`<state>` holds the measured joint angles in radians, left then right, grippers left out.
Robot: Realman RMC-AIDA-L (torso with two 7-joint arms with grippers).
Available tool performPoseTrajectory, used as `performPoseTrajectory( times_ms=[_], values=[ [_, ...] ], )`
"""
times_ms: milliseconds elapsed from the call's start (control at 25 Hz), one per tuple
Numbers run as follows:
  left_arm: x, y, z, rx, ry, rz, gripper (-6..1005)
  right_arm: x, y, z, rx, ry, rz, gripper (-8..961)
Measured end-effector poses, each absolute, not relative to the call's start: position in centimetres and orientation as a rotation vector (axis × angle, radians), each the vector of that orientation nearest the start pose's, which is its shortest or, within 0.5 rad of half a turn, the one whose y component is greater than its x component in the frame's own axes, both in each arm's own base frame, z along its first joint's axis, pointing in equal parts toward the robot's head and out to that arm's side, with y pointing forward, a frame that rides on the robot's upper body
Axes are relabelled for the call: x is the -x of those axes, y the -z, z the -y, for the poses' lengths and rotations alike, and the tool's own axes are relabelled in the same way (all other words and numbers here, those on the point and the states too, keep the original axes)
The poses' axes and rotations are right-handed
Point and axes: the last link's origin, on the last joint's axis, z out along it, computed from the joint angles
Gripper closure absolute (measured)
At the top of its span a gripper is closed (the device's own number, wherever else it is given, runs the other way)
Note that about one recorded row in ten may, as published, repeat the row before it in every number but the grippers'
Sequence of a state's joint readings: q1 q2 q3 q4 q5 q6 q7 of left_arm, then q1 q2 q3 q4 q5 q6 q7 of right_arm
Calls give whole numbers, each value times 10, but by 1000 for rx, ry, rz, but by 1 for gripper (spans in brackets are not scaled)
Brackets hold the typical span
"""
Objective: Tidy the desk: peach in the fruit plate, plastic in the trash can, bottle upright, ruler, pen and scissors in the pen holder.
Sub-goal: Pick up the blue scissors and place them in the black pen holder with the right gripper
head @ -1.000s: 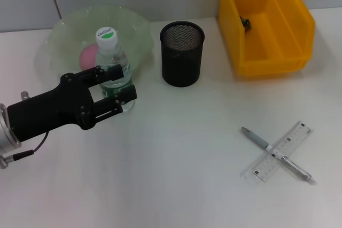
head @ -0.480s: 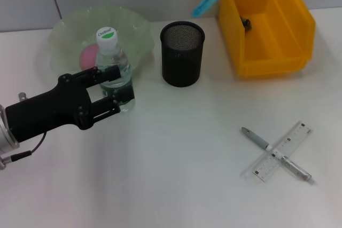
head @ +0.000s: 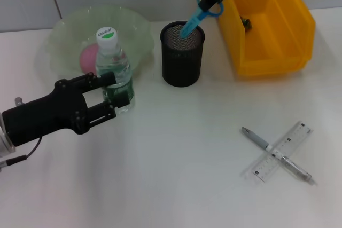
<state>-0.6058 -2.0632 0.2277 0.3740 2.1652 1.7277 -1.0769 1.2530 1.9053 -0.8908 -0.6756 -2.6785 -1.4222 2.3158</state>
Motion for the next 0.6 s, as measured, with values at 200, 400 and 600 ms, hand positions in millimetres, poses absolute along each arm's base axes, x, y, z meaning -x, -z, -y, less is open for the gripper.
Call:
performPoseTrajectory(
  times_ms=[200,400,600],
  values=[
    [257,10,-314,2640,1038,476,374,-81,-35,-482,2628,302,-731,866],
    [258,16,-313,2662,998,426,371,-86,-23,-484,2612,303,-732,867],
    [259,18,-315,2658,968,417,331,-93,-13,-485,2598,298,-750,867]
  ],
)
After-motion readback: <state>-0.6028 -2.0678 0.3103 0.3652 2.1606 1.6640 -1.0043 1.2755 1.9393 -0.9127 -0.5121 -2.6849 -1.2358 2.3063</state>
